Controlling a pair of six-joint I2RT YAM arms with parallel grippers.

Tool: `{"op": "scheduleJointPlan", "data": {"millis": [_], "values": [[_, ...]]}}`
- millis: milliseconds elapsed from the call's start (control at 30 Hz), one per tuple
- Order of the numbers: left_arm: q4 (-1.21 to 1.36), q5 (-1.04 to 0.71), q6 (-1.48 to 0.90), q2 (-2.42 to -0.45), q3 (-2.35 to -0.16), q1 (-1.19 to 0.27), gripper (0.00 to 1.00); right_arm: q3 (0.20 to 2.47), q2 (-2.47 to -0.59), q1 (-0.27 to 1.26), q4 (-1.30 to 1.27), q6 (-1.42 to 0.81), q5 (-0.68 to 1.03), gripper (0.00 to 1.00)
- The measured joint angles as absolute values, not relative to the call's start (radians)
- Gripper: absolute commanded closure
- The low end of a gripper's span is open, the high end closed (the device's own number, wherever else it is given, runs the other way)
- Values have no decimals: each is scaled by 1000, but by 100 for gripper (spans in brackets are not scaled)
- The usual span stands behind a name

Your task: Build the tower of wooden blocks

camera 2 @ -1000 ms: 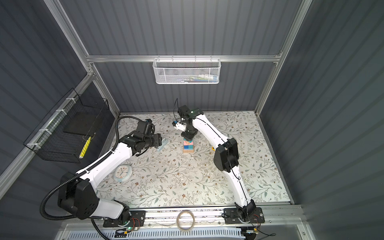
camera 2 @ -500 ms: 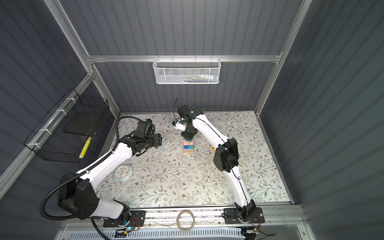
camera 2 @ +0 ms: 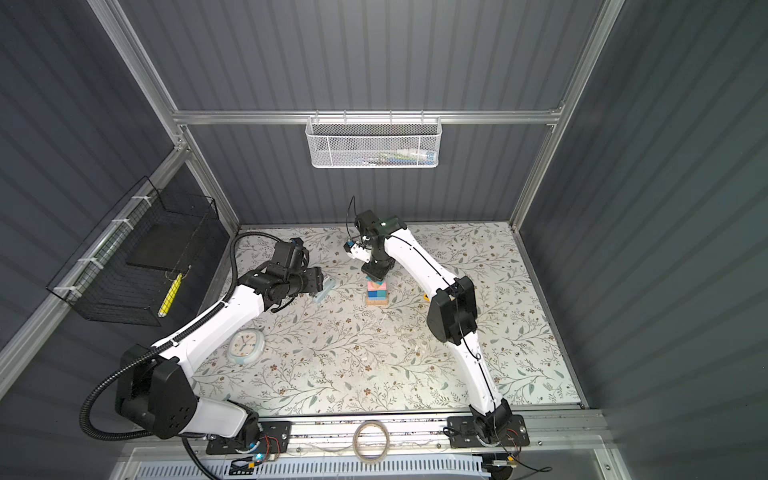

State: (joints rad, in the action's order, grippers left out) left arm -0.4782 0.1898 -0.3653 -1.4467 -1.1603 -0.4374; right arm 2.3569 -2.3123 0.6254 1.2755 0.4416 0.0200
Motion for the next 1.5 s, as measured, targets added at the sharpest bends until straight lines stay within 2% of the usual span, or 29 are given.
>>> {"op": "scheduleJointPlan", "data": {"millis": [633, 1233, 1500], "values": [[-478, 190, -365, -1447, -1160, -437, 28, 2357, -2312, 625, 1275, 442, 20, 61], [-478, 189, -365, -1447, -1160, -437, 28, 2357, -2312, 625, 1269, 427, 10, 44], [-478, 185, -365, -1447, -1160, -437, 28, 2357, -2299, 625, 1264, 424, -1, 34]]}}
